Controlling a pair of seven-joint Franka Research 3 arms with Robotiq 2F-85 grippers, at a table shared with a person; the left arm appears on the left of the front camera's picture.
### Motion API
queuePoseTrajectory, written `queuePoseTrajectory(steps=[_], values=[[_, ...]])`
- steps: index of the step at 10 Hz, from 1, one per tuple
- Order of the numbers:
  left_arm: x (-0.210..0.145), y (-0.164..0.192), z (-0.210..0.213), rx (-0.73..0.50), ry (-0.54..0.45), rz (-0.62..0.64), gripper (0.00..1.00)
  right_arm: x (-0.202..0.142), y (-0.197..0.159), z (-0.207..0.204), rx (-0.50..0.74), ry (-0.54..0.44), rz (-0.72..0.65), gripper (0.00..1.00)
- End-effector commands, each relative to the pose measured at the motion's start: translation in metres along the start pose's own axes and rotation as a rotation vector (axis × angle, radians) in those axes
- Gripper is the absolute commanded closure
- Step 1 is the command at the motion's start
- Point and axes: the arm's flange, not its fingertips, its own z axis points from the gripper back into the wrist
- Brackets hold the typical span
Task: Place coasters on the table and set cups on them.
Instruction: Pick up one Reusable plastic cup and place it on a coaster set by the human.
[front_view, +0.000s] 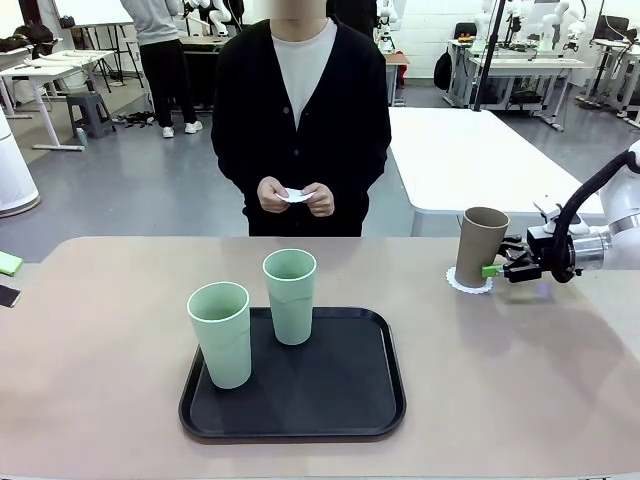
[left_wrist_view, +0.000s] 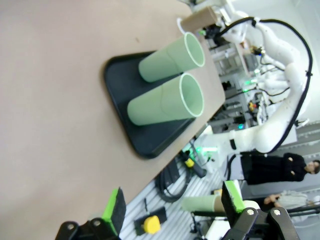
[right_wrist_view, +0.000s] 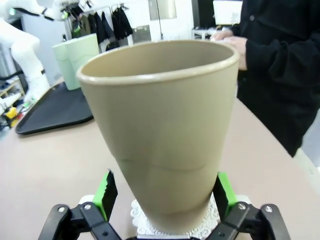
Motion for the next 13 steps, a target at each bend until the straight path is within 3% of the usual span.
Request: queuePoseTrajectory(steps=[1, 6, 8, 11, 13], values=[[0.002, -0.001, -0.001, -0.012, -0.007, -0.007, 0.00, 0.011, -0.002, 0.009, 0.010, 0.055, -0.008, 0.00], [0.002, -0.001, -0.001, -0.012, -0.007, -0.007, 0.00, 0.033, 0.014, 0.055, -0.101, 0.164, -0.025, 0.00], [0.002, -0.001, -0.001, -0.012, -0.007, -0.007, 0.00, 0.056, 0.041, 0.076, -0.201, 0.323, -0.092, 0.00], [0.002, -0.001, -0.001, -0.012, -0.007, -0.007, 0.00, 0.143, 0.123, 0.053, -0.329, 0.611, -0.288, 0.00], [0.002, -0.001, -0.001, -0.012, -0.007, -0.007, 0.00, 0.193, 0.164, 0.017, -0.437, 0.718, -0.353, 0.00]])
